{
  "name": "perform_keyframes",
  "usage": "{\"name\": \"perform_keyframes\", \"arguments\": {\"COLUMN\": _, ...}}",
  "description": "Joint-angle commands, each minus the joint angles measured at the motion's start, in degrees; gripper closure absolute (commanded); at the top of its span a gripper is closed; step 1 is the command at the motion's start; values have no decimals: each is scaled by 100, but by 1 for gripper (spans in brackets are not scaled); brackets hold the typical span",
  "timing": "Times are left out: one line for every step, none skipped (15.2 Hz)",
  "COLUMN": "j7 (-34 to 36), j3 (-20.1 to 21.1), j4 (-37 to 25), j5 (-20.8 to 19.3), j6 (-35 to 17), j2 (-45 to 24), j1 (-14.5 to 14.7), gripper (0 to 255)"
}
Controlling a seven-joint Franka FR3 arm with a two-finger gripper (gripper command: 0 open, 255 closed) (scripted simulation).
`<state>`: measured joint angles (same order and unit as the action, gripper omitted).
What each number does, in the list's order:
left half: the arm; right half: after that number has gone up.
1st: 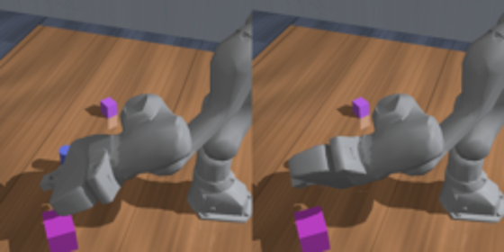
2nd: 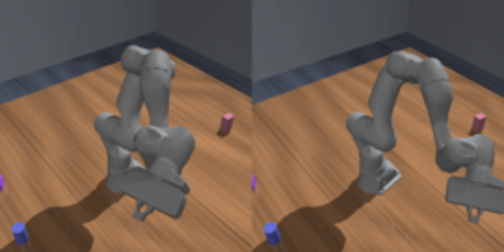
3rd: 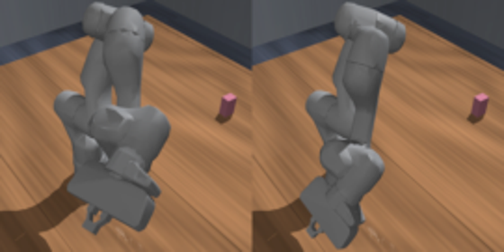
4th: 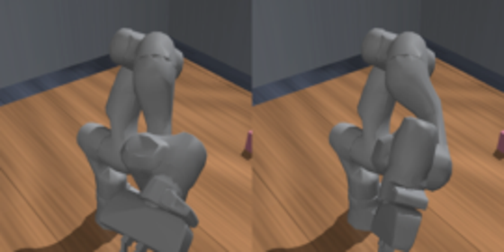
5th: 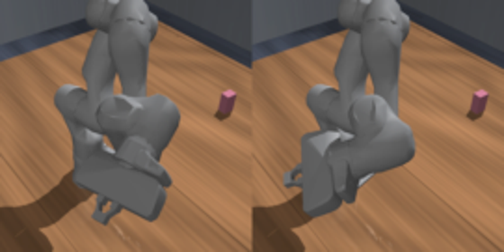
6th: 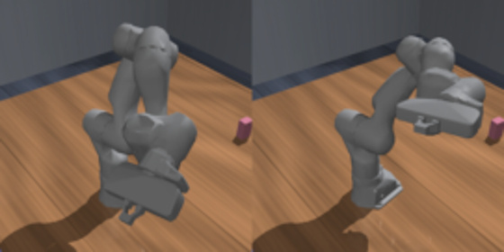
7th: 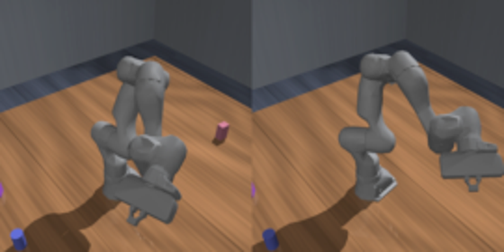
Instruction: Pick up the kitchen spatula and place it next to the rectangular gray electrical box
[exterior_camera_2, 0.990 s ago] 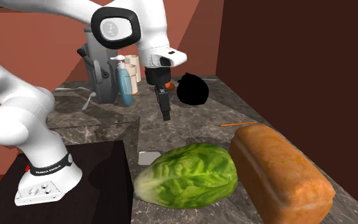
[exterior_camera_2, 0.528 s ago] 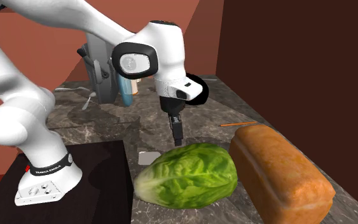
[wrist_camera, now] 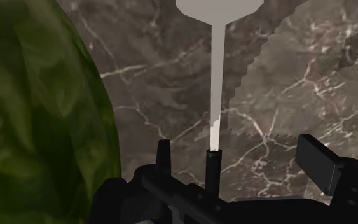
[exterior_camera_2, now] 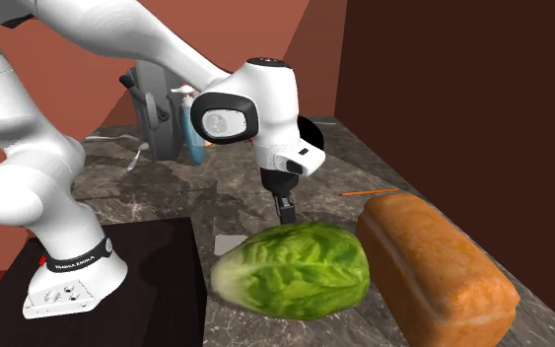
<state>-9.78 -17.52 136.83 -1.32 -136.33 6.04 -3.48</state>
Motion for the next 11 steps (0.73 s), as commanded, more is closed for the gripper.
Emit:
{"name": "perform_keyframes", "arguments": {"j7": -62, "j3": -61, "j4": 176, "j5": 72, "j6": -251, "j2": -239, "j1": -35, "gripper": 0}}
{"name": "perform_keyframes", "arguments": {"j7": -63, "j3": -56, "j4": 176, "j5": 73, "j6": -251, "j2": -239, "j1": -40, "gripper": 0}}
{"name": "perform_keyframes", "arguments": {"j7": -63, "j3": -52, "j4": 176, "j5": 73, "j6": -251, "j2": -239, "j1": -44, "gripper": 0}}
{"name": "perform_keyframes", "arguments": {"j7": -63, "j3": -47, "j4": 176, "j5": 74, "j6": -251, "j2": -239, "j1": -49, "gripper": 0}}
{"name": "perform_keyframes", "arguments": {"j7": -64, "j3": -42, "j4": 176, "j5": 74, "j6": -251, "j2": -239, "j1": -54, "gripper": 0}}
{"name": "perform_keyframes", "arguments": {"j7": -64, "j3": -37, "j4": 176, "j5": 75, "j6": -251, "j2": -239, "j1": -59, "gripper": 0}}
{"name": "perform_keyframes", "arguments": {"j7": -64, "j3": -34, "j4": 176, "j5": 75, "j6": -251, "j2": -239, "j1": -62, "gripper": 0}}
{"name": "perform_keyframes", "arguments": {"j7": -65, "j3": -29, "j4": 176, "j5": 76, "j6": -251, "j2": -240, "j1": -67, "gripper": 0}}
{"name": "perform_keyframes", "arguments": {"j7": -65, "j3": -25, "j4": 176, "j5": 76, "j6": -251, "j2": -240, "j1": -71, "gripper": 0}}
{"name": "perform_keyframes", "arguments": {"j7": -163, "j3": -61, "j4": 110, "j5": 132, "j6": -272, "j2": -329, "j1": -88, "gripper": 255}}
{"name": "perform_keyframes", "arguments": {"j7": -107, "j3": -32, "j4": 73, "j5": 130, "j6": -262, "j2": -357, "j1": -64, "gripper": 255}}
